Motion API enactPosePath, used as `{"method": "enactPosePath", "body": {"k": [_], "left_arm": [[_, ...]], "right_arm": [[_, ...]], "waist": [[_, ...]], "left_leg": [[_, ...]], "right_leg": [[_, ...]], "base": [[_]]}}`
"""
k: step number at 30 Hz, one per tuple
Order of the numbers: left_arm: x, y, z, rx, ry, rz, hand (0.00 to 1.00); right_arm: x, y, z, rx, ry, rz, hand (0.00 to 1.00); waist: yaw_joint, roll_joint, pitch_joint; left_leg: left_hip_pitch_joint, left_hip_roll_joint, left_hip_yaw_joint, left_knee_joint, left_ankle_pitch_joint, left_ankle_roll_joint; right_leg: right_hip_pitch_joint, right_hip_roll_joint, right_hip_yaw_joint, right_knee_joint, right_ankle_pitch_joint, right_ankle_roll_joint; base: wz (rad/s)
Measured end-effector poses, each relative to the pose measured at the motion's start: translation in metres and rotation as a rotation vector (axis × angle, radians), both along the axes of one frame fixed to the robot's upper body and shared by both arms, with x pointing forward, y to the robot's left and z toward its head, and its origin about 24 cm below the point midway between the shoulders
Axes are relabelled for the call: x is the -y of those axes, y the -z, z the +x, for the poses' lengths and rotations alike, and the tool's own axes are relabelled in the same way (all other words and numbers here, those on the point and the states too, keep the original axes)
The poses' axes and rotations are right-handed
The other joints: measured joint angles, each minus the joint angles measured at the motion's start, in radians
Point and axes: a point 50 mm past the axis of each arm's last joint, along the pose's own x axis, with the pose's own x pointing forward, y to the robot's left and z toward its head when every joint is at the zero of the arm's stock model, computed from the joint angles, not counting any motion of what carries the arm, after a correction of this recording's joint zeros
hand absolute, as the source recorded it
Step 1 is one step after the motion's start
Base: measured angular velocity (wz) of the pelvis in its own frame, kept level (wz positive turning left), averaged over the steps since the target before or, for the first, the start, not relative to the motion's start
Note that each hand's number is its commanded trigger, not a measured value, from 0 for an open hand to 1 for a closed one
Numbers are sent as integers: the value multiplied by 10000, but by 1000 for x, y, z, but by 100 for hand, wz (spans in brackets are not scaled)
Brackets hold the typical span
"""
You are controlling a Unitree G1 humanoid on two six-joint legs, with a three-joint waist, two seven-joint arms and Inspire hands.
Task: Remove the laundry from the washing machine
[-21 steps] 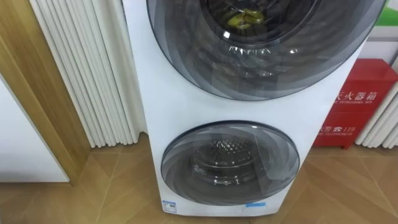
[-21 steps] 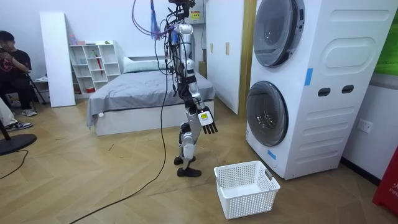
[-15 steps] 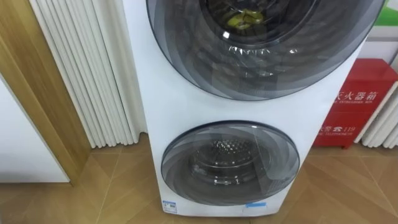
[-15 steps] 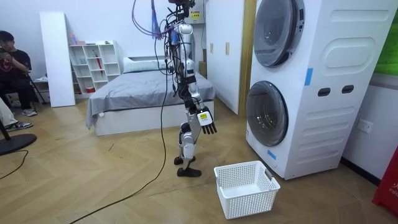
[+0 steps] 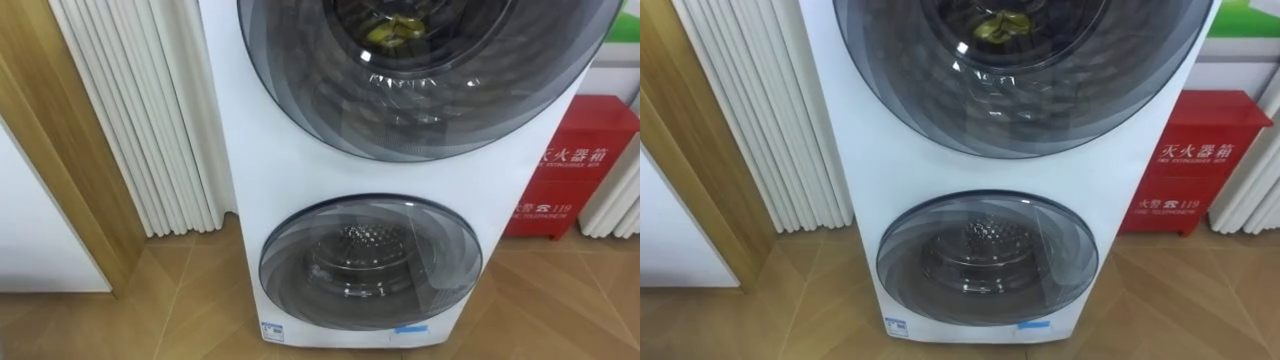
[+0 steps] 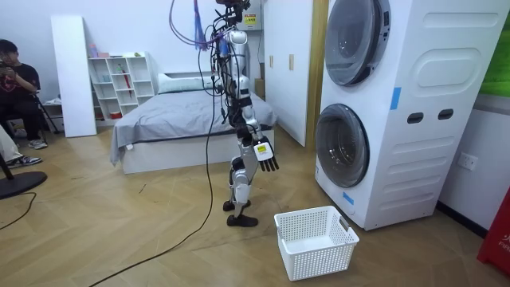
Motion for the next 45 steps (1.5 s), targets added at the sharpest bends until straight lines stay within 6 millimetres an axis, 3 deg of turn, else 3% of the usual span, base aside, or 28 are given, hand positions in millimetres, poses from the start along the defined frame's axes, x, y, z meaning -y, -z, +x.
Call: {"method": "enactPosePath", "body": {"k": [16, 19, 21, 22, 25, 27, 33, 45], "left_arm": [[0, 0, -1, 222, -313, -665, 0], [-1, 0, 1, 286, -347, -625, 0], [-1, 0, 0, 267, -415, -590, 0], [-2, 0, -1, 256, -451, -554, 0], [-7, -1, -10, 70, -641, -351, 0], [-11, -2, -15, -33, -669, -228, 0], [-21, -3, -34, -563, -1035, -47, 0], [-21, -3, -25, -772, -1006, -17, 0]], "right_arm": [[4, -1, 5, 140, 668, -232, 0], [12, -9, 34, 999, 1441, -685, 0], [21, -21, 69, 2268, 2240, -971, 0], [24, -25, 77, 2589, 2482, -1027, 0], [35, -53, 123, 4503, 3305, -1517, 0], [39, -66, 138, 5305, 3387, -1782, 0], [59, -111, 170, 7206, 3824, -2955, 0], [52, -174, 204, 9842, 4076, -3278, 0]], "waist": [[-55, 22, 49], [-63, 17, 43], [-143, -37, 36], [-177, -43, 27], [-181, -51, 32], [-210, -68, 24], [-196, -212, -10], [-137, -154, -47]], "left_leg": [[103, -9, -174, -10, 0, -1], [-1, -19, -210, 55, 0, 0], [24, -26, -250, 77, 2, -2], [25, -30, -294, 82, 3, -2], [-28, -38, -324, 134, 19, 0], [-85, -43, -417, 131, 19, 0], [-148, -53, -451, 146, 45, -5], [-336, -62, -424, 212, 59, -6]], "right_leg": [[172, 1, -66, -9, -2, 1], [109, -10, -134, -6, -2, 1], [160, -11, -164, -15, -2, 1], [179, -11, -176, -16, -2, 1], [134, -22, -260, -15, -3, 1], [107, -22, -309, -21, -4, 4], [14, -35, -298, -17, -11, 14], [-166, -58, -249, 0, -11, 15]], "base": [[2], [2], [6], [11], [4], [10], [3], [0]]}}
